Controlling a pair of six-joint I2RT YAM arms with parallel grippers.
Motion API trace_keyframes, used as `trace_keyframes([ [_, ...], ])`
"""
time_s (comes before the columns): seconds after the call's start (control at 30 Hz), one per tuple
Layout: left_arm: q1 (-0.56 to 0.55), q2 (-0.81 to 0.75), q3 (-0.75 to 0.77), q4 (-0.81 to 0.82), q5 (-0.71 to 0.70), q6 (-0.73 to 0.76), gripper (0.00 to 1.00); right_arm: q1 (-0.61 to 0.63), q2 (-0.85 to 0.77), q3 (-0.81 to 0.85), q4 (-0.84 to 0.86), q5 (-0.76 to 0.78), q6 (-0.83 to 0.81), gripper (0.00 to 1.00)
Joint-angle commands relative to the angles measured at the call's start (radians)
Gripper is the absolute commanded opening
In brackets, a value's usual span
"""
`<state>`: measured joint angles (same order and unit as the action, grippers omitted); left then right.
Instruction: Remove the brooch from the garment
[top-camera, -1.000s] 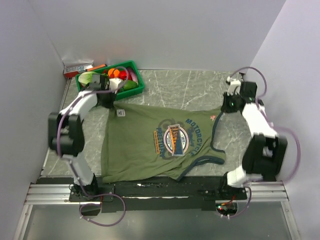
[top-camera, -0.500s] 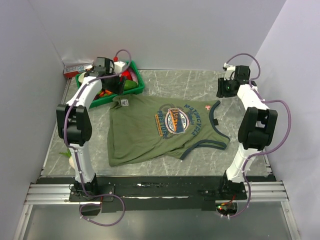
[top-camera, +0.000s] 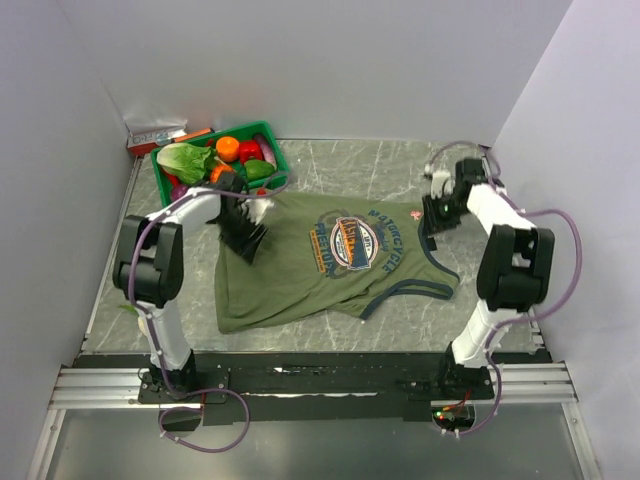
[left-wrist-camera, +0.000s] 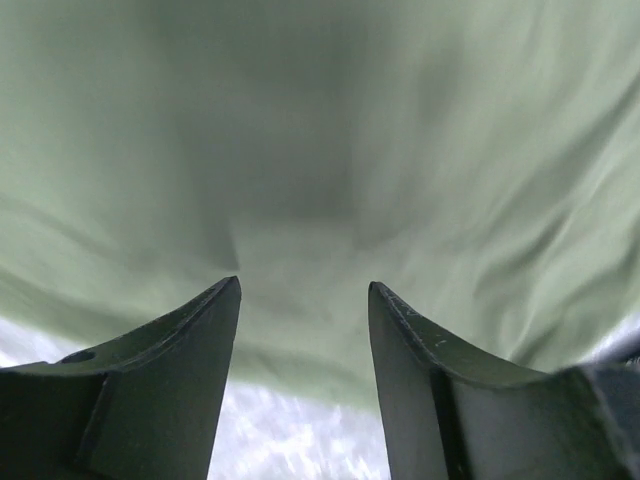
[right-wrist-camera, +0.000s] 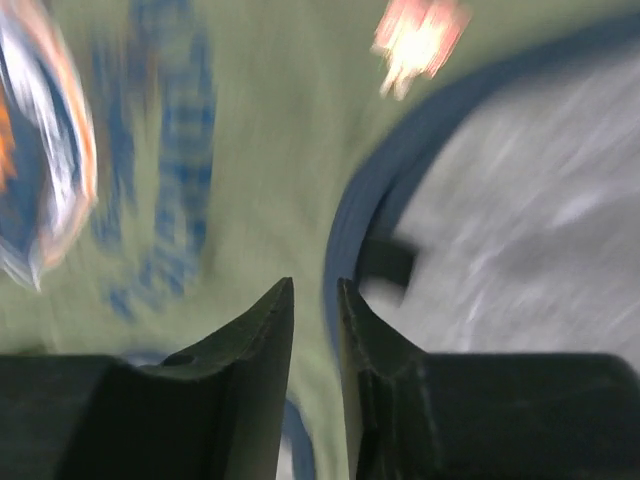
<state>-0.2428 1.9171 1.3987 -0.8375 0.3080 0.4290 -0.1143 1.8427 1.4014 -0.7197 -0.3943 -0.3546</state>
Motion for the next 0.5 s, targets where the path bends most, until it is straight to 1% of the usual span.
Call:
trace_keyframes([
  [0.0, 0.025, -0.125, -0.120, -0.046, -0.018, 0.117, 0.58, -0.001, -0.204, -0.209, -0.136, -0.006, -0.271, 0.29],
  [0.1, 0.025, -0.127, -0.190, -0.029, -0.041, 0.114, 0.57, 0.002, -0.227, -0.263, -0.149, 0.035, -0.345, 0.29],
  [0.2, 0.025, -0.109, -0.254, -0.011, -0.073, 0.110, 0.56, 0.010, -0.211, -0.341, -0.115, 0.130, -0.395, 0.29],
  [0.23, 0.027, -0.106, -0.273, 0.007, -0.104, 0.111, 0.56, 0.010, -0.208, -0.361, -0.101, 0.153, -0.409, 0.29],
  [0.27, 0.027, -0.105, -0.314, 0.015, -0.118, 0.113, 0.55, 0.019, -0.209, -0.389, -0.078, 0.237, -0.437, 0.29],
  [0.33, 0.030, -0.115, -0.358, 0.040, -0.167, 0.123, 0.55, 0.021, -0.220, -0.484, -0.024, 0.297, -0.480, 0.27],
  [0.4, 0.036, -0.144, -0.423, 0.035, -0.190, 0.146, 0.54, 0.021, -0.253, -0.579, -0.003, 0.334, -0.540, 0.26],
  [0.47, 0.053, -0.179, -0.484, 0.023, -0.216, 0.158, 0.54, 0.022, -0.318, -0.634, -0.015, 0.339, -0.579, 0.26],
])
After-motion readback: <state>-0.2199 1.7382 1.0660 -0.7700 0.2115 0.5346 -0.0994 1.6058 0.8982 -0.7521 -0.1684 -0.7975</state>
